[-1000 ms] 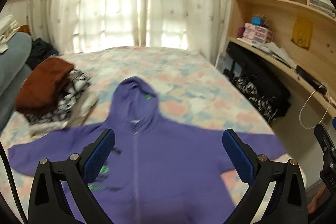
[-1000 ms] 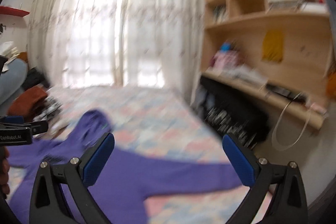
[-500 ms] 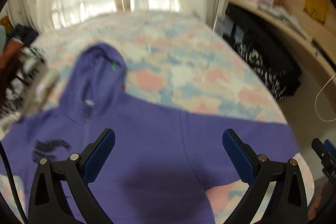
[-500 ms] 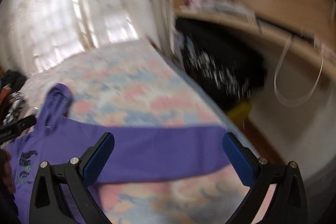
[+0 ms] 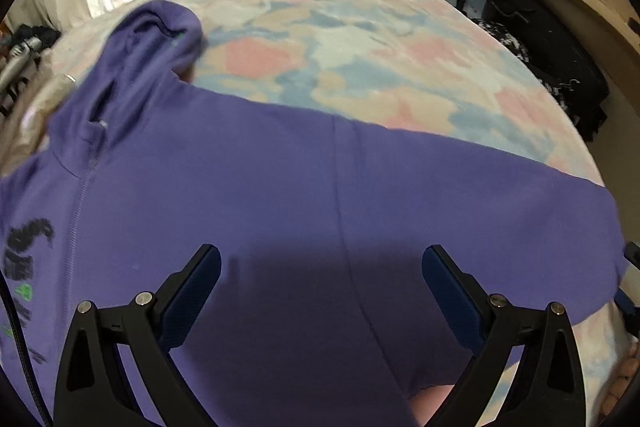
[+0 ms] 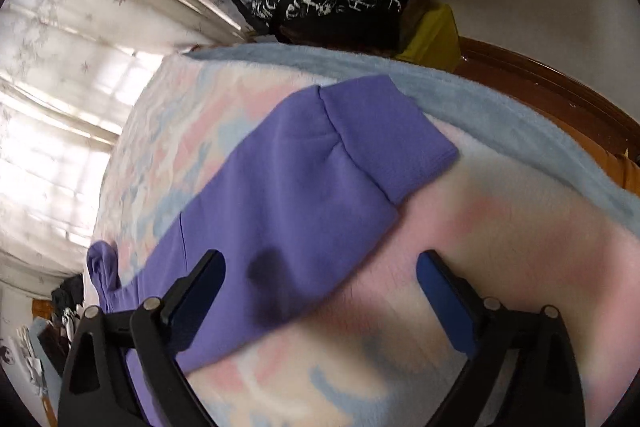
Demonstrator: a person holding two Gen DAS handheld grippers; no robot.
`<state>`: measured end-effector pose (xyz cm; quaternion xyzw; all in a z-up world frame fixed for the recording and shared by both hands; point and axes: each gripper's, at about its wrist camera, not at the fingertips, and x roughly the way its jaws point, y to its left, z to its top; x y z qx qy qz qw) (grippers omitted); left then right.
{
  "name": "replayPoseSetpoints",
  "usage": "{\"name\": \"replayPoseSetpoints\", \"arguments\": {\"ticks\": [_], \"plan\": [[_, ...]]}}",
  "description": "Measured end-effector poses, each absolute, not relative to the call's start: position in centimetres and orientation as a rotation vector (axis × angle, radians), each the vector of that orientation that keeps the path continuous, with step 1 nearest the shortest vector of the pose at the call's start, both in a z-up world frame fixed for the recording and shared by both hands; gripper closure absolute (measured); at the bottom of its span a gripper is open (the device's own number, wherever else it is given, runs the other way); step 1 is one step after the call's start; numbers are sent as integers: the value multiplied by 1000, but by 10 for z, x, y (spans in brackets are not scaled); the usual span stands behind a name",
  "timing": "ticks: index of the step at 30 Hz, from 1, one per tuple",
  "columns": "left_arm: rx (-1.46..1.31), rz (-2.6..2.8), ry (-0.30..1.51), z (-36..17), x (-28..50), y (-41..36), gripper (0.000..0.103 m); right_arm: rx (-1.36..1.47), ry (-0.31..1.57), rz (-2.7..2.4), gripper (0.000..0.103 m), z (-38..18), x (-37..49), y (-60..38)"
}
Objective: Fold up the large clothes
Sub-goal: 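Reach the right tool to the nearest sleeve cuff and grasp it, then fold the held sleeve across the hoodie chest with the right tool, release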
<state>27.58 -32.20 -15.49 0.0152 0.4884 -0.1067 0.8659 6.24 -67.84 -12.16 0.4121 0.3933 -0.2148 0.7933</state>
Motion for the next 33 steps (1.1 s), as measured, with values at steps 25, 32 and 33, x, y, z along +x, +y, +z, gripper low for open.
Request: {"name": "replayPoseSetpoints", "arguments": {"ticks": [25, 32, 33], "plan": [[-123, -69, 859, -91, 249, -108, 29, 134, 795, 20, 89, -17, 180, -363], [-167, -58, 1033, -130, 249, -54, 44, -17, 1096, 126, 61, -124, 192, -281], [-185, -70, 1059, -137, 248, -52, 44, -25, 1108, 137, 54, -132, 187, -276]]}}
